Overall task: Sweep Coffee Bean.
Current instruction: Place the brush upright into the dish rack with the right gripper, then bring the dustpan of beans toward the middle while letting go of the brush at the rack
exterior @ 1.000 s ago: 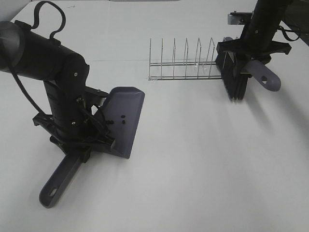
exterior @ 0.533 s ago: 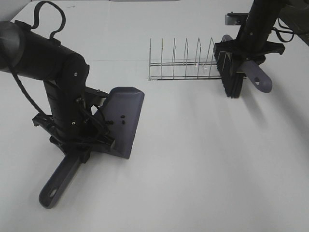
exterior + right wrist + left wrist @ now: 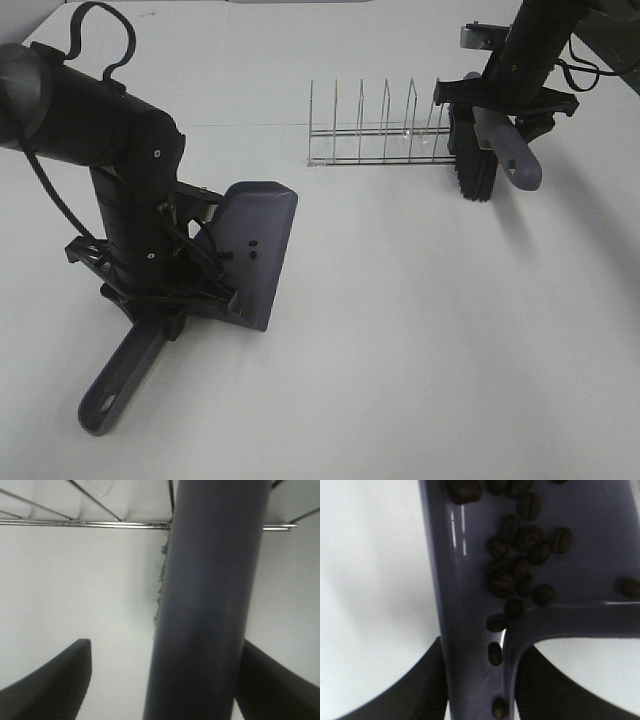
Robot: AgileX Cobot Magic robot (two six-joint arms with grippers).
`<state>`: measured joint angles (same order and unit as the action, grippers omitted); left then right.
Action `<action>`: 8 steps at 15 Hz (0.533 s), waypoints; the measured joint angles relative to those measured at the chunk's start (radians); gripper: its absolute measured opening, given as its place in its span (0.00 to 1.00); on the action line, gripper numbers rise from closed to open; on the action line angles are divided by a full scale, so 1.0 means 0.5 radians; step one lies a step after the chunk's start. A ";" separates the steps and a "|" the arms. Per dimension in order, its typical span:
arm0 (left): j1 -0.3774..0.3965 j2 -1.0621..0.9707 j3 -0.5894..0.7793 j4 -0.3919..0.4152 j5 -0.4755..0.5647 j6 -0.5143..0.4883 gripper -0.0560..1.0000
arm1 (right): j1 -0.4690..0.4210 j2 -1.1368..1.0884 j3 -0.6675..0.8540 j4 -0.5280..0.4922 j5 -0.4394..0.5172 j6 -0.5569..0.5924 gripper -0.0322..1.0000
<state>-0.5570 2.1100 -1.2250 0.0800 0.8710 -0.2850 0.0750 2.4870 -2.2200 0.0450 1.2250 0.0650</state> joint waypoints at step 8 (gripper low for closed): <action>0.000 0.016 -0.070 -0.066 0.084 -0.018 0.36 | 0.000 -0.368 0.126 -0.002 -0.010 0.002 0.68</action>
<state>-0.5570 2.1180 -1.2600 0.0470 0.9130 -0.2940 0.0750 2.3030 -2.1570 0.0440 1.2200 0.0660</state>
